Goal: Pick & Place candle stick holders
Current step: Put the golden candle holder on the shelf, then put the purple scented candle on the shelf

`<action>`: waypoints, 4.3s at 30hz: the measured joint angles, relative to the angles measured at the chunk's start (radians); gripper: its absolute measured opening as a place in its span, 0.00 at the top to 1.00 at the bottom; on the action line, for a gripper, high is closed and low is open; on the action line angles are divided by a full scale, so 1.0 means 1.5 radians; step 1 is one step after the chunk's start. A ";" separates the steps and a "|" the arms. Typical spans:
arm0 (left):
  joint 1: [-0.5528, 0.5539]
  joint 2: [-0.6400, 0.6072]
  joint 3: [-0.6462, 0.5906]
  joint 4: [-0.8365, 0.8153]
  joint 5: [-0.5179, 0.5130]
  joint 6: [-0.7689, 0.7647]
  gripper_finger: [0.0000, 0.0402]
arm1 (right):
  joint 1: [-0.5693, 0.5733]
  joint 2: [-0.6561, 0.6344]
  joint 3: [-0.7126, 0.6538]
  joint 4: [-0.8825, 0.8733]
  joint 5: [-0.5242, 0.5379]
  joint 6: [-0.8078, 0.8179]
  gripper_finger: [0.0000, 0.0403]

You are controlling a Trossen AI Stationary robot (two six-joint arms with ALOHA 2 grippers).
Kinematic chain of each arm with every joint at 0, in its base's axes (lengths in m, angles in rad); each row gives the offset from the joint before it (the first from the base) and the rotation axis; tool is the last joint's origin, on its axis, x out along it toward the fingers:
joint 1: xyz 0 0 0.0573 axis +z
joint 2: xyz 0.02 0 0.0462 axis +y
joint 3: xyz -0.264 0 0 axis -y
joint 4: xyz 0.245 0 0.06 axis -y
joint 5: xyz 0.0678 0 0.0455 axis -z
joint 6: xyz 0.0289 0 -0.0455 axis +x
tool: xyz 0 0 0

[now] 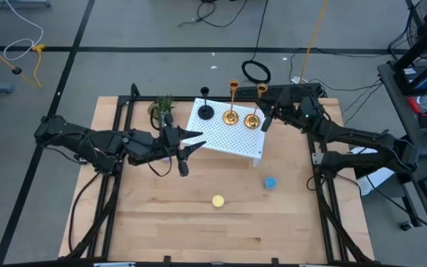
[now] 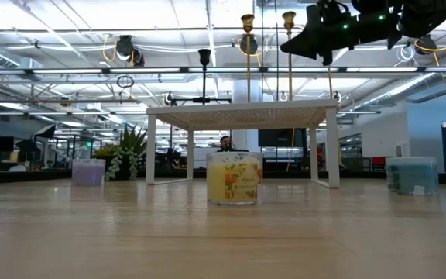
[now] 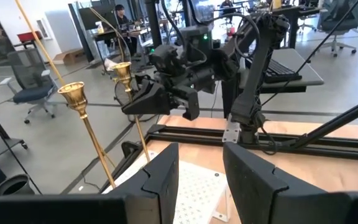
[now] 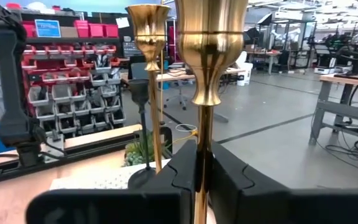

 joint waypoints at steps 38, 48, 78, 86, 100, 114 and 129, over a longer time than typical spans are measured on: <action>0.004 -0.016 -0.150 -0.635 0.027 -0.710 0.67 | 0.008 -0.112 -0.002 -0.263 -0.016 -0.038 0.44; 0.072 -0.015 -0.327 -0.396 0.072 -0.834 0.67 | 0.076 -0.145 -0.002 -0.275 -0.017 -0.021 0.44; 0.121 0.113 -0.350 -0.344 0.094 -0.800 0.72 | 0.108 -0.144 -0.002 -0.280 -0.017 -0.020 0.44; 0.121 0.113 -0.350 -0.342 0.093 -0.794 0.98 | 0.108 -0.144 -0.002 -0.281 -0.017 -0.020 0.44; 0.088 0.100 -0.286 -0.359 0.177 -0.786 0.98 | 0.108 -0.144 -0.002 -0.298 -0.017 -0.022 0.44; -0.065 0.100 0.006 -0.562 0.106 -0.807 0.98 | 0.108 -0.143 -0.003 -0.299 -0.017 -0.022 0.44; 0.169 0.119 0.122 -0.475 0.111 -0.473 0.99 | 0.108 -0.143 -0.003 -0.299 -0.016 -0.024 0.44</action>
